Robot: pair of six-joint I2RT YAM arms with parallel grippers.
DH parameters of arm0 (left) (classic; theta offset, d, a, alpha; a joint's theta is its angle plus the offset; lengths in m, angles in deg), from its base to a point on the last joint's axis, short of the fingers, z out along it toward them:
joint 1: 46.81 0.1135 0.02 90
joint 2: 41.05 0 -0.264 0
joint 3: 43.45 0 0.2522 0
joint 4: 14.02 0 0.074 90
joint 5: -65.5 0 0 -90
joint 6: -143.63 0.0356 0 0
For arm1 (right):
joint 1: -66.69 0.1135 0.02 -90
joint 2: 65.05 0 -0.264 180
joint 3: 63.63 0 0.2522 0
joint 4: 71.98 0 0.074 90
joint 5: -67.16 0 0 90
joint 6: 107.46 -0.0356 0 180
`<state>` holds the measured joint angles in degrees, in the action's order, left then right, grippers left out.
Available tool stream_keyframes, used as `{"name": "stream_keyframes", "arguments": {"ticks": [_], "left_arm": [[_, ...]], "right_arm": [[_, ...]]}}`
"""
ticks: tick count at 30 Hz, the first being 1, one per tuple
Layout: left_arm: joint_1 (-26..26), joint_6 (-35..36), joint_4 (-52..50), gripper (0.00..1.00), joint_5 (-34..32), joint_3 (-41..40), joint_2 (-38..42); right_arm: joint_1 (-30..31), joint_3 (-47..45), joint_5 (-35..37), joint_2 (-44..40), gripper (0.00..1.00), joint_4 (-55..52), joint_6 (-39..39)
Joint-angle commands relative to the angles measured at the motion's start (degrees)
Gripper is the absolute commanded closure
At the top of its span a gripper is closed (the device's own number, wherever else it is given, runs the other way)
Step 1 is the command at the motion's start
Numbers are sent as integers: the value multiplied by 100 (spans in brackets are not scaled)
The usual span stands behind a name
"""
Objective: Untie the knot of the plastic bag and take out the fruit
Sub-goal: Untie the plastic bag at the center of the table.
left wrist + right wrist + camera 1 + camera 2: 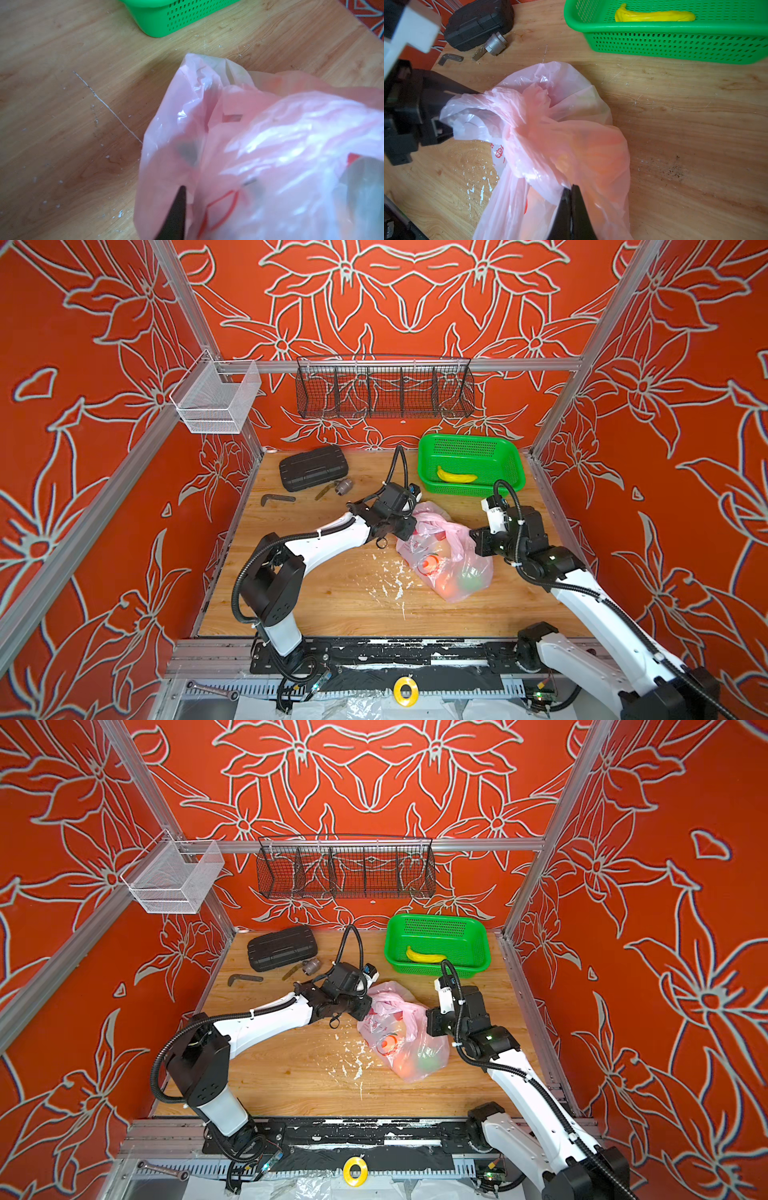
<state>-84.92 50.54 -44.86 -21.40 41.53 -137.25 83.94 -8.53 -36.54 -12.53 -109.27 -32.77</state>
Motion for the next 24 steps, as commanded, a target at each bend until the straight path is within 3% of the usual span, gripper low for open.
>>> {"name": "stream_keyframes", "arguments": {"ticks": [1,6,15,20,24], "left_arm": [[73,86,-239,60,211,198,522],[84,755,-1159,54,195,1161,617],[84,2666,-2714,45,1751,2750,-638],[84,3020,-2996,31,2070,3153,-1203],[83,2946,-3300,29,2046,3612,-1694]], "right_arm": [[-36,-73,-501,-30,100,67,-116],[-38,-50,-560,-50,100,-15,-144],[-25,21,-650,-14,100,-71,-159],[-29,177,-665,79,100,-272,-46],[-27,218,-661,113,100,-330,-8]]}}
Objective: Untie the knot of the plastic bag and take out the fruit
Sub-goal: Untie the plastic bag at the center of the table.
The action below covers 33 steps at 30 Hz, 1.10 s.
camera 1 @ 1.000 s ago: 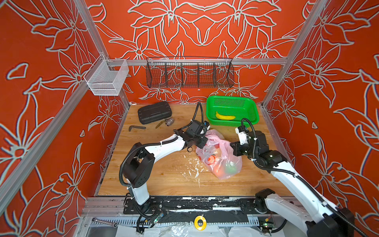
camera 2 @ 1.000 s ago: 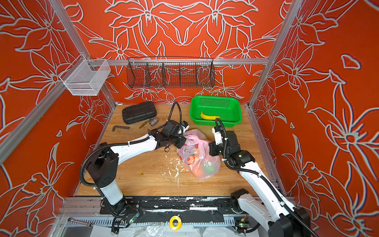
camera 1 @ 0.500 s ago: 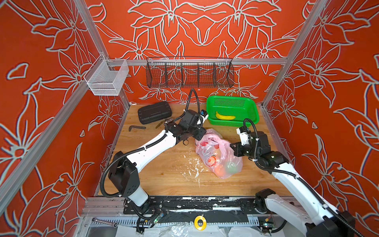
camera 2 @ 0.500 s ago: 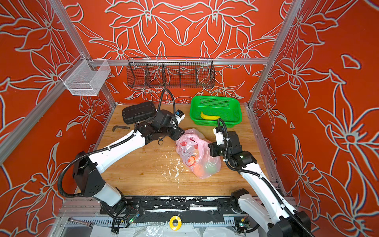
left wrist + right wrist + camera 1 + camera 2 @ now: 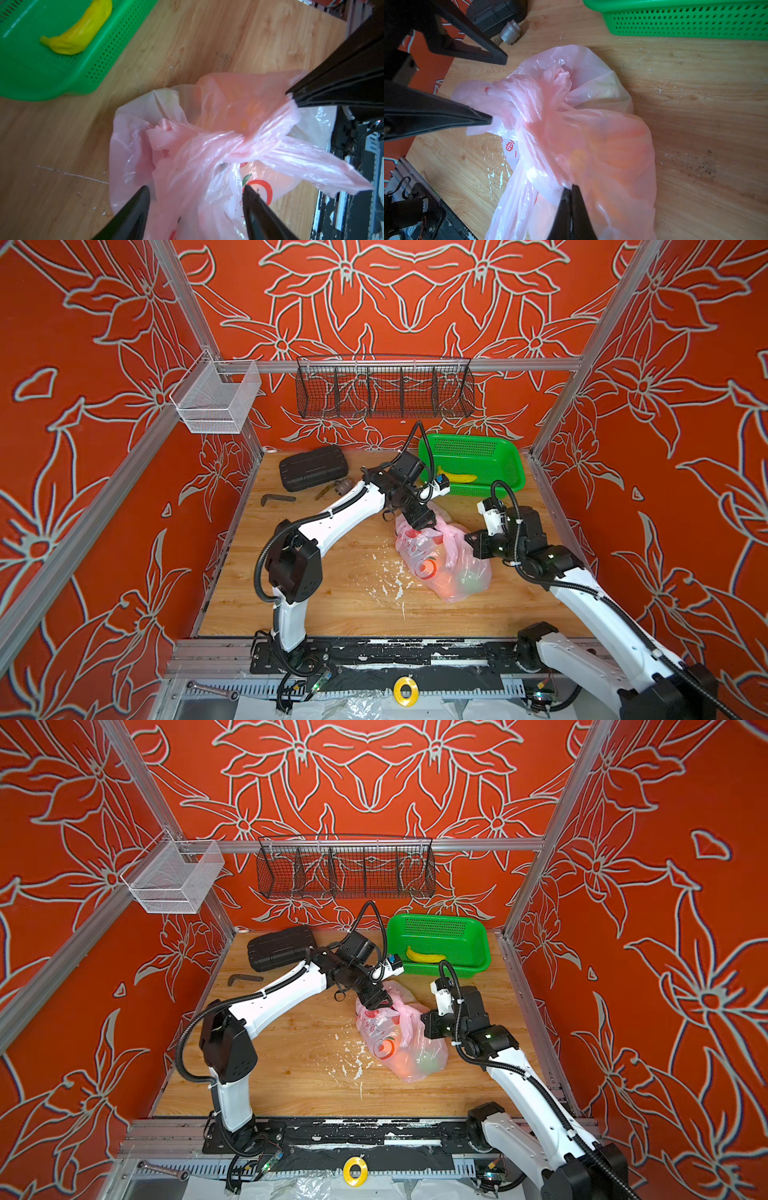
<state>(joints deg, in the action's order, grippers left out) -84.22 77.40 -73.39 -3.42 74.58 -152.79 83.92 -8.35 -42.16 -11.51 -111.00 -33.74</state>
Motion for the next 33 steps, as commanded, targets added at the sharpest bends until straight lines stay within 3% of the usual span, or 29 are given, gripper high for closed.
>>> {"name": "stream_keyframes", "arguments": {"ticks": [1,5,12,15,21,26,28,33], "left_arm": [[5,243,-416,29,276,313,-203],[14,207,-373,46,332,301,-356],[14,-244,59,88,81,-28,-177],[70,-737,235,96,-288,-82,-107],[357,-1793,343,100,-678,-108,-75],[437,-2031,510,100,-559,-287,44],[436,-2060,526,100,-460,-269,56],[436,-2155,620,100,-95,-291,78]], "right_arm": [[-27,183,-99,8,100,-134,76],[-27,160,-99,31,100,-74,12],[-27,130,-13,-6,100,-66,-11],[-27,117,176,-230,100,-180,-158],[-62,-241,950,-1047,100,-287,-601],[-60,-688,1037,-1564,99,-428,-771],[-58,-773,1032,-1745,92,-514,-780],[-56,-496,955,-1970,56,-584,-739]]}}
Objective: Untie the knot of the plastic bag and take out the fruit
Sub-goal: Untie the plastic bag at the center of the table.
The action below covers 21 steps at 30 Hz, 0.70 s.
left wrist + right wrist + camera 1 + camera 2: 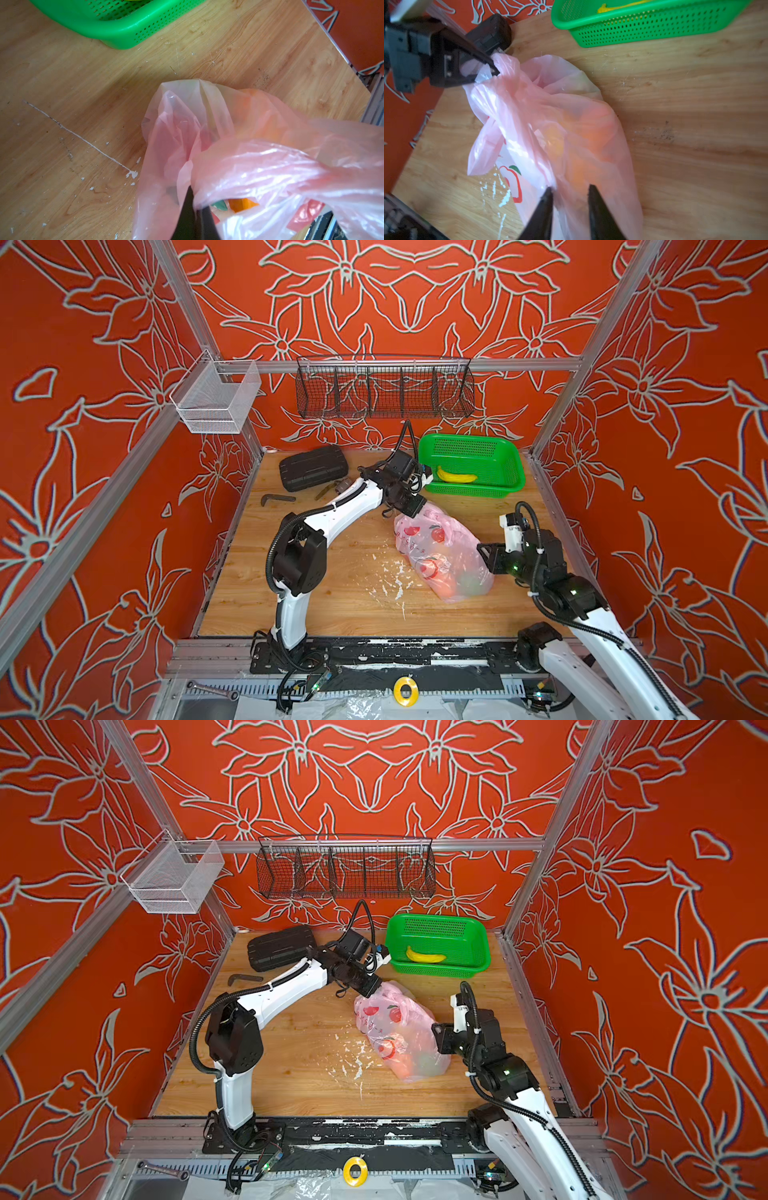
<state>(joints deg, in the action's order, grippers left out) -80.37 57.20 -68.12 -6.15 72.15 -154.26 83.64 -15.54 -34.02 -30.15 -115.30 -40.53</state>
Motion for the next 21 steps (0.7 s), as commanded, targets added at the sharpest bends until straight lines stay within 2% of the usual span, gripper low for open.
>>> {"name": "stream_keyframes", "arguments": {"ticks": [1,3,7,13,19,20,21], "left_arm": [[54,-151,118,100,204,-73,237],[47,-155,80,100,213,-80,233],[47,-146,-9,100,208,-64,250],[51,-190,-18,100,215,-120,341],[51,-142,-95,100,160,-183,412],[50,-146,-104,100,174,-186,407],[48,-146,-104,100,190,-198,417]], "right_arm": [[-32,343,79,-69,51,-164,3],[-27,660,-265,108,44,-176,185],[73,1286,-917,771,37,-204,585],[437,1941,-875,1869,35,-268,1254],[510,2161,-1144,2687,40,-141,1499],[505,2144,-1168,2742,43,-98,1517],[515,2140,-1205,2796,52,-62,1540]]}}
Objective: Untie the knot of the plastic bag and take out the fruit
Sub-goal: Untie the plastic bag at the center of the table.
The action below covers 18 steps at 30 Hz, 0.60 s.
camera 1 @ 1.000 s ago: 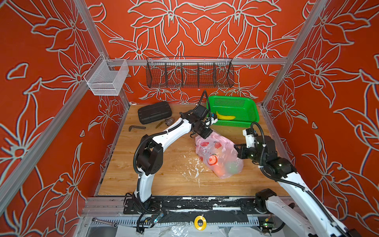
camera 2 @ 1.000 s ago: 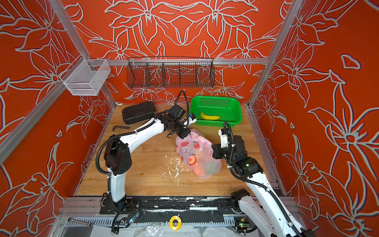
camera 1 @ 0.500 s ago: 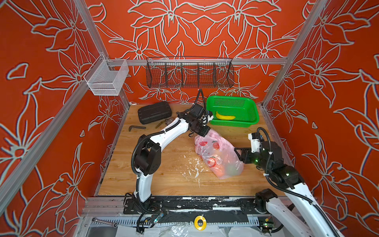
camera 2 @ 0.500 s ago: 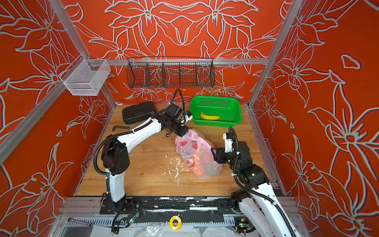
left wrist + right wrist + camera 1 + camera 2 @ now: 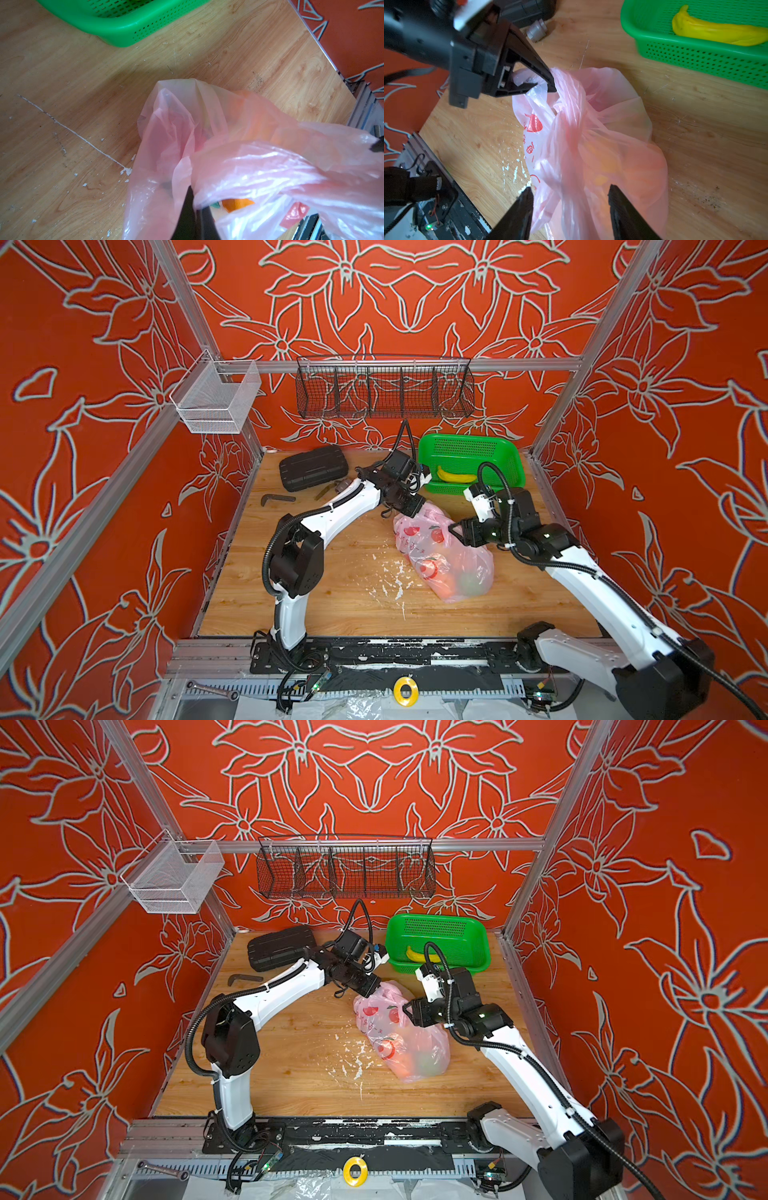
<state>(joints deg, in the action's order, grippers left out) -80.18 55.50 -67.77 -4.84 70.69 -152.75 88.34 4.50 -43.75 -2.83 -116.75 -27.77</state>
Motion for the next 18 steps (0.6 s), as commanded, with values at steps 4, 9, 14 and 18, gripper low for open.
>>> {"name": "stream_keyframes", "arguments": {"ticks": [4,9,14,18], "left_arm": [[29,-1,-185,100,46,-54,257],[45,-218,-172,100,-468,-100,314],[253,-595,136,97,-821,-448,601],[465,-763,310,81,-502,-718,828]], "right_arm": [[41,102,-31,94,84,204,150],[32,-93,398,-312,100,389,-76],[-66,-306,832,-965,100,225,-257],[-99,-797,940,-1649,100,303,-367]]}}
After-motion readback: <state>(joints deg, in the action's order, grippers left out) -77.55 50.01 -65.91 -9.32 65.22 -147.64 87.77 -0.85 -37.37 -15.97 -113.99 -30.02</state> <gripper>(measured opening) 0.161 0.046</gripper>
